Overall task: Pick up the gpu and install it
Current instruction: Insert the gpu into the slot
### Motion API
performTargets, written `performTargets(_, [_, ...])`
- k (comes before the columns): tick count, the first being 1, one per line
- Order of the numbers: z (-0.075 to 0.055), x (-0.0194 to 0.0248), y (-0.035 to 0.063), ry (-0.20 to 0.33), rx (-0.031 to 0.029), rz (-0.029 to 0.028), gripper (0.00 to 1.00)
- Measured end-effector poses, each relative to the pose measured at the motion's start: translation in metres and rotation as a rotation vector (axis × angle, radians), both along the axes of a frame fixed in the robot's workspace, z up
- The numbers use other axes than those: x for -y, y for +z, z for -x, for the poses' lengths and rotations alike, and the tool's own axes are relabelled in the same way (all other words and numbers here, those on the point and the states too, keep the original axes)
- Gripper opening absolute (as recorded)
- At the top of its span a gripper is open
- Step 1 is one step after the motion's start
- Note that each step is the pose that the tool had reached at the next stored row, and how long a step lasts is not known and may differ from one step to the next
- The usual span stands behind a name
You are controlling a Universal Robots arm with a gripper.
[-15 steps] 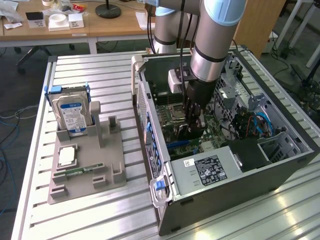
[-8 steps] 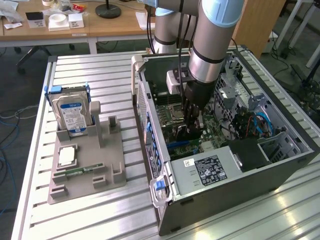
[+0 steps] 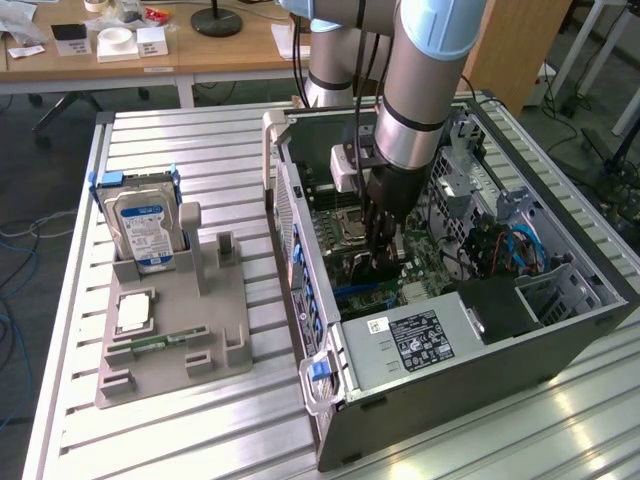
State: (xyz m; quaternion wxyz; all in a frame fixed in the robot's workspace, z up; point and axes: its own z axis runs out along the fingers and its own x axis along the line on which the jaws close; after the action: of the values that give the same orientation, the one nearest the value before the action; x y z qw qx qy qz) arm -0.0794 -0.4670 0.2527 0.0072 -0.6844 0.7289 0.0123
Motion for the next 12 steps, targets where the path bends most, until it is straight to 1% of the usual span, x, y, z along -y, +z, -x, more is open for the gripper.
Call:
performTargets(8, [0.001,-0.0001,-0.0048,0.0,0.0004,-0.0003,0.27])
performTargets(10, [0.0011,-0.0006,-0.0052,0.0,0.0005,-0.0019,0.27])
performTargets(12, [0.0012,-0.0007,-0.0052,0.0,0.0005,-0.0059,0.27])
